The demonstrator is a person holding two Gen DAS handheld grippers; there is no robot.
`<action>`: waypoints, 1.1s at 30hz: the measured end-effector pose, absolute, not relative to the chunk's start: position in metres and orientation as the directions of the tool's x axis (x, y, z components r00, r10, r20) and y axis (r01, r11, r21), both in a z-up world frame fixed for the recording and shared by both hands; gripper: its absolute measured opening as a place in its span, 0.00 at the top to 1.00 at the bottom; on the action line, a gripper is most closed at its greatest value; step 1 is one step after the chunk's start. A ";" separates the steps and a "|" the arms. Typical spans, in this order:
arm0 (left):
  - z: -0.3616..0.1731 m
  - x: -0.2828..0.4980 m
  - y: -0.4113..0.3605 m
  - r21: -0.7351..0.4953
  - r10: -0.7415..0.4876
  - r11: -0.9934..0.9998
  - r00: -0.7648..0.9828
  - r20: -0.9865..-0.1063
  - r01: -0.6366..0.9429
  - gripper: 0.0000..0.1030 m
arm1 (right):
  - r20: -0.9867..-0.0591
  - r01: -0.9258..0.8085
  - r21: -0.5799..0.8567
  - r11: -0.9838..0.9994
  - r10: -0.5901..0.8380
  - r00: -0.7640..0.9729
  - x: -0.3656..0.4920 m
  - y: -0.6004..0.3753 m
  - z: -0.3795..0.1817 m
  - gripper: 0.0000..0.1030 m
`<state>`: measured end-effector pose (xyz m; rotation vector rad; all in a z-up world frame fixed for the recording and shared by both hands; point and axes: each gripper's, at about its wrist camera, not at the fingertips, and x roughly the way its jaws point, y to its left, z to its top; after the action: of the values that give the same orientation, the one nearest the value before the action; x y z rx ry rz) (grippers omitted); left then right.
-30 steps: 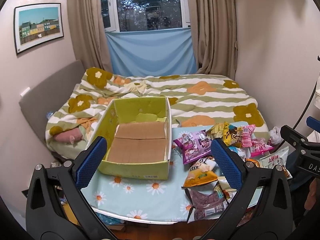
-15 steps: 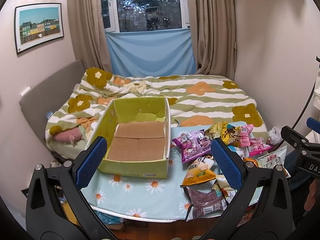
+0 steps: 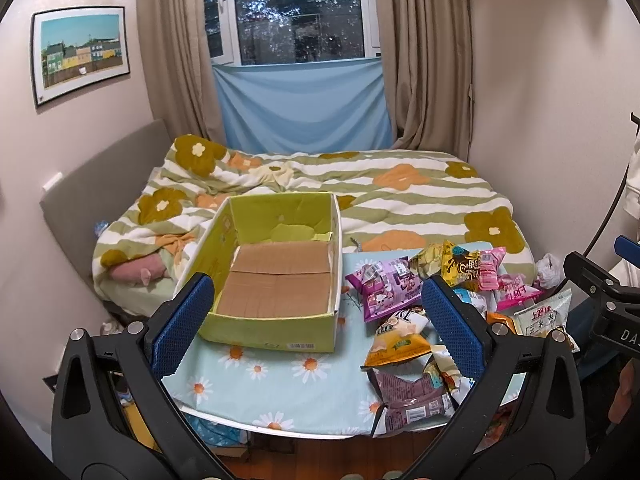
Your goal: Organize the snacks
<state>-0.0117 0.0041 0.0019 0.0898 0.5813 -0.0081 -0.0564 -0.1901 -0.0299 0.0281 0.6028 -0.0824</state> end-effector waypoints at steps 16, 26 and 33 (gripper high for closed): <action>0.003 -0.019 0.003 0.085 0.020 0.996 0.837 -0.546 0.032 0.00 | -0.563 0.086 0.008 0.996 -0.067 0.824 -0.065 -0.189 -0.025 0.00; 0.009 -0.024 0.007 0.079 0.020 0.996 0.834 -0.552 0.028 0.00 | -0.561 0.080 0.014 0.997 -0.059 0.826 -0.067 -0.184 -0.017 0.00; 0.008 -0.012 0.012 0.067 0.015 0.997 0.813 -0.582 0.030 0.00 | -0.578 0.081 0.020 0.996 -0.055 0.815 -0.060 -0.187 -0.020 0.00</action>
<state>-0.0118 0.0118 0.0078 0.0743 0.6221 -0.0084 -0.0598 -0.1871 -0.0201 0.0447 0.6146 -0.0727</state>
